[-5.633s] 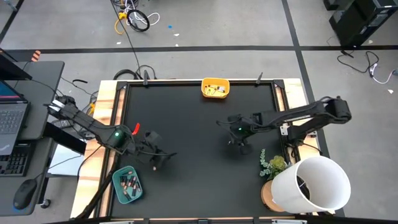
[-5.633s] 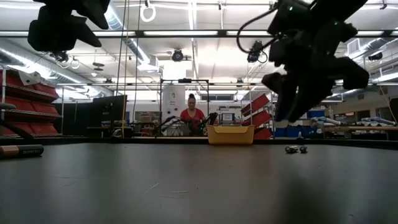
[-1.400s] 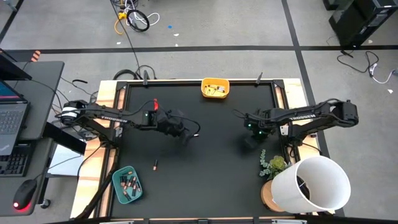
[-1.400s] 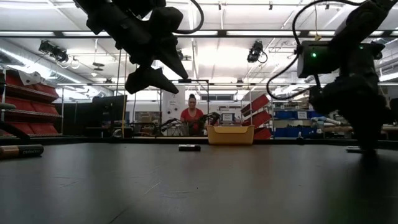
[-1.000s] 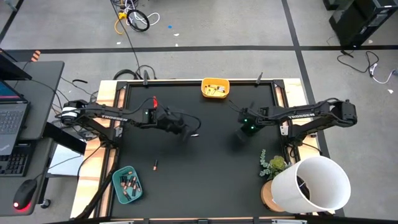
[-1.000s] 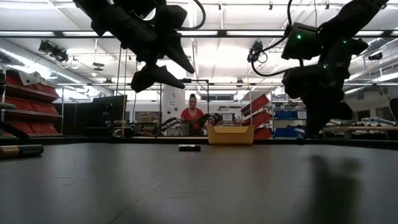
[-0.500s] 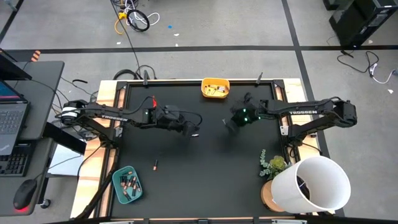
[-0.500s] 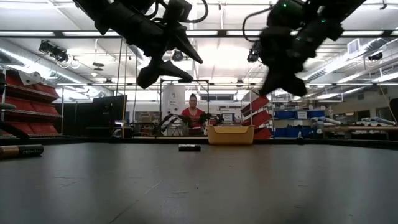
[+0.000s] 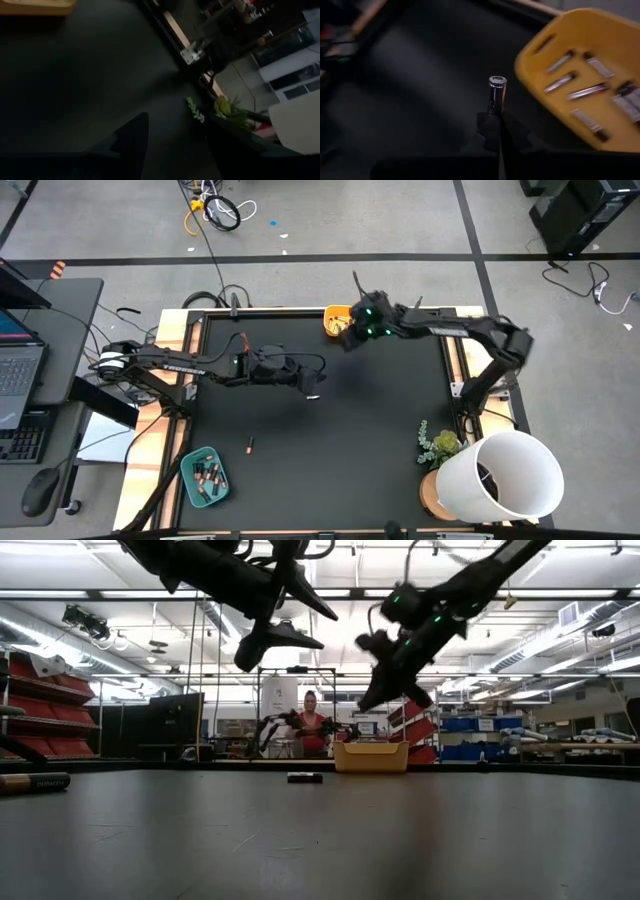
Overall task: Sort batteries
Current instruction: Put the silver battery into the yellow bin
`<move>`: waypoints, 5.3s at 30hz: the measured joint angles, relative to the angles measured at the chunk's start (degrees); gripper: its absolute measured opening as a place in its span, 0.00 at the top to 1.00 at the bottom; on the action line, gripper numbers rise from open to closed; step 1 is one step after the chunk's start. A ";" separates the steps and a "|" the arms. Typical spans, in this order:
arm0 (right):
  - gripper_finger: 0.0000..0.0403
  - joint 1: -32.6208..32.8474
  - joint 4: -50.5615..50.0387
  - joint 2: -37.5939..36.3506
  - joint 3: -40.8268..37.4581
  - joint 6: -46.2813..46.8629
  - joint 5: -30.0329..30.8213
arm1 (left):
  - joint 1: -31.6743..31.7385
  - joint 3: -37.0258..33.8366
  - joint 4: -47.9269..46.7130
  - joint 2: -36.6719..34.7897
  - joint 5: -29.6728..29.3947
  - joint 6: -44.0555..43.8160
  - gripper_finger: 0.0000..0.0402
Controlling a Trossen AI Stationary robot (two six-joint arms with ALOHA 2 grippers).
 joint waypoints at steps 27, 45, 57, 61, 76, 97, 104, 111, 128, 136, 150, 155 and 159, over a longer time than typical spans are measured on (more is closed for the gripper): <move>0.80 -8.68 -24.73 17.94 21.87 -11.31 3.36 | 4.44 0.00 -0.60 0.00 8.05 0.57 0.48; 0.79 -2.64 -21.22 -7.45 21.87 -24.54 -9.85 | 4.33 0.00 -7.67 0.02 12.79 14.17 0.49; 0.97 11.12 -26.12 -13.92 21.82 -18.50 -5.69 | 4.52 0.00 -19.00 0.04 5.59 18.83 0.55; 0.99 16.25 -25.85 -14.06 21.82 -19.72 1.00 | 5.03 0.00 -18.26 0.63 3.89 23.00 0.55; 0.96 20.38 -23.35 -13.80 14.93 -15.78 6.51 | 3.68 0.02 -5.80 13.58 3.93 35.68 0.55; 0.98 20.64 -24.64 -15.51 13.98 -15.57 6.52 | 2.80 0.07 -5.37 22.96 4.75 40.44 0.57; 0.98 19.78 -25.04 -16.35 13.98 -15.59 6.53 | 2.86 0.17 -6.62 22.97 4.79 41.90 0.92; 0.99 19.78 -25.04 -16.38 13.98 -15.63 6.53 | 2.46 0.13 -6.67 22.83 4.38 39.17 0.93; 0.99 22.42 -18.61 -23.61 13.98 -17.77 21.19 | 3.71 -0.15 4.24 10.56 7.21 30.90 0.93; 1.00 22.64 -22.27 -24.03 13.98 -15.76 20.60 | 6.99 2.99 8.90 11.16 3.58 26.86 0.93; 1.00 35.31 -23.02 -24.03 13.98 -7.81 32.81 | 22.25 22.65 4.22 26.94 9.97 26.78 0.93; 1.00 36.50 -25.51 -24.03 13.98 -2.65 41.05 | 24.73 28.23 0.74 32.33 10.62 28.90 0.93; 1.00 36.57 -27.21 -24.03 13.98 1.29 44.79 | 26.49 30.89 -1.74 35.71 10.78 30.32 0.93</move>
